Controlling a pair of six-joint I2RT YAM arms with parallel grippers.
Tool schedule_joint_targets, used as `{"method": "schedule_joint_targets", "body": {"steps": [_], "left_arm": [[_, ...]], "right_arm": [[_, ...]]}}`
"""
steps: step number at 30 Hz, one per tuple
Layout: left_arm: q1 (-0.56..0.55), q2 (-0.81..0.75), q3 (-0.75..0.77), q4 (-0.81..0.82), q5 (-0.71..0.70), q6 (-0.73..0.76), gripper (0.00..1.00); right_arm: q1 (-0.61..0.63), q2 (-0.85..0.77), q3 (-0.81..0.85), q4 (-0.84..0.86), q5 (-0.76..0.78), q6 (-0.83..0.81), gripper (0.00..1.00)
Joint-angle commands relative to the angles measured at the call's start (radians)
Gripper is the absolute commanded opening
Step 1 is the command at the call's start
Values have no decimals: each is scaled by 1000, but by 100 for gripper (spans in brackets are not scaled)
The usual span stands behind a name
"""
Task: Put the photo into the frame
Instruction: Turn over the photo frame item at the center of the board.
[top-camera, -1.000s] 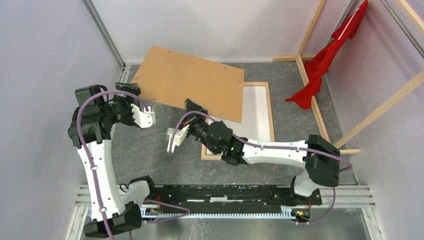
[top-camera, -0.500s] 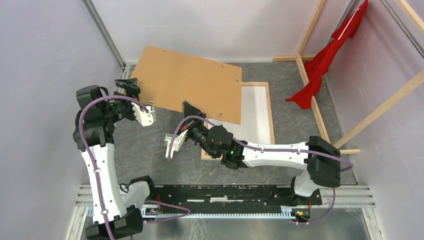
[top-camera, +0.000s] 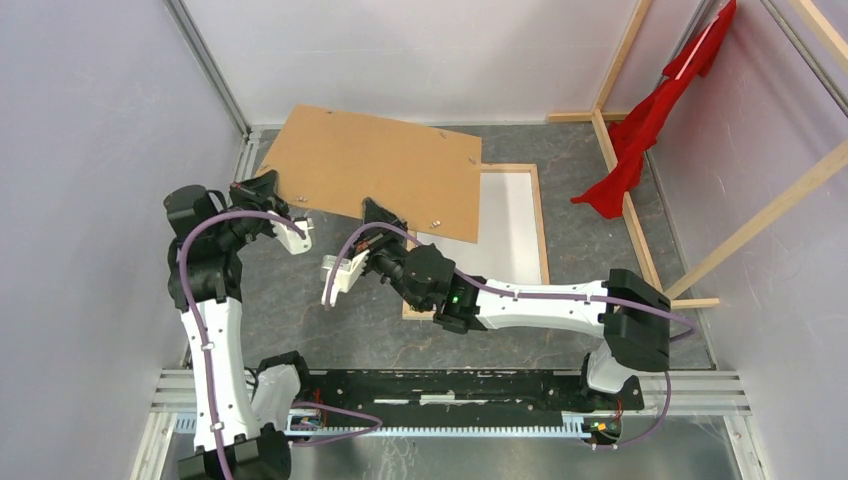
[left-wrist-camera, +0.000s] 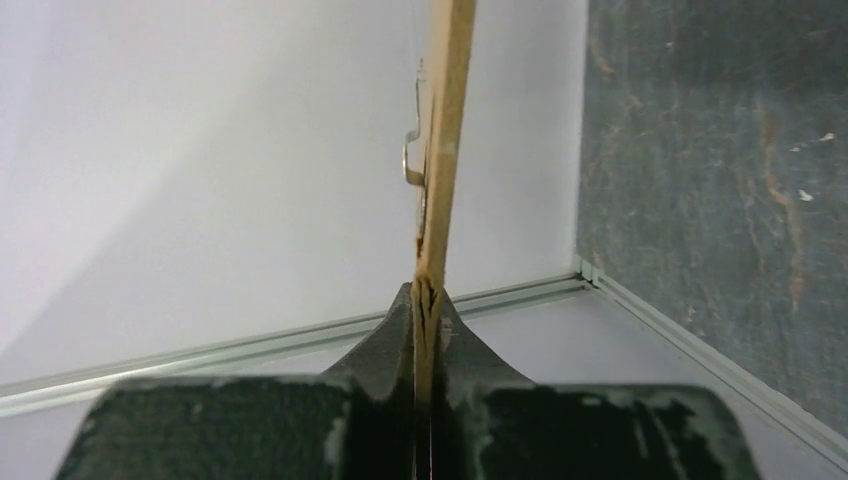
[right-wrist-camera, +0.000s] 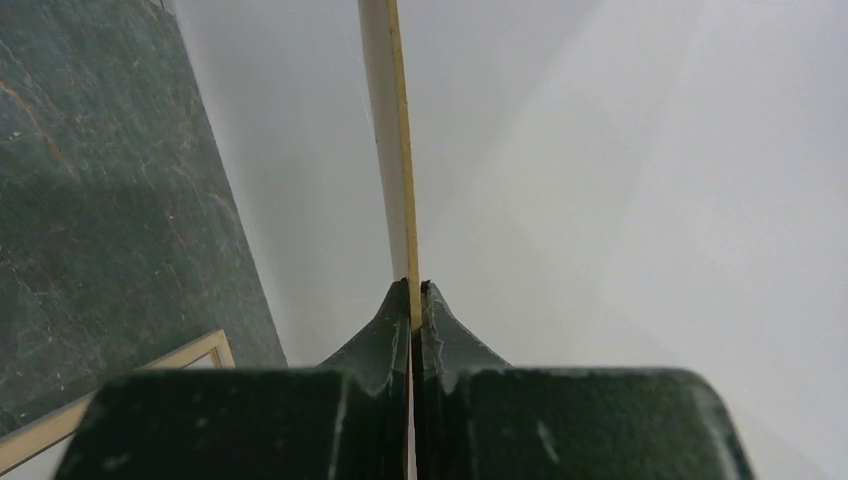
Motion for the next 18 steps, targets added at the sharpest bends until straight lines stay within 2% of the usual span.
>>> {"method": "schedule_joint_targets", "body": {"steps": [1,2,3,6,8,9,14,18], "left_arm": [[-3,-46,-111,313,-10,-180,2],[-4,-44,-129,338,-25,-187,2],[-3,-35,-140,348,-30,-182,2],[-8,-10,-163,401,-61,-209,2],[-21,1,-185,454,-95,-243,2],[-25,5,-198,480,-110,-255,2],[-32,11,-267,712,-167,-359,2],[-39,27,-326,924,-224,-444,2]], "right_arm": [[17,21,105,58,-11,48,8],[17,25,109,49,-11,55,16],[17,29,116,34,-12,60,29],[19,44,121,29,4,68,76],[20,52,127,29,26,93,94],[20,48,133,26,37,116,97],[19,-27,210,-108,89,413,98],[14,-131,235,-213,216,761,98]]}}
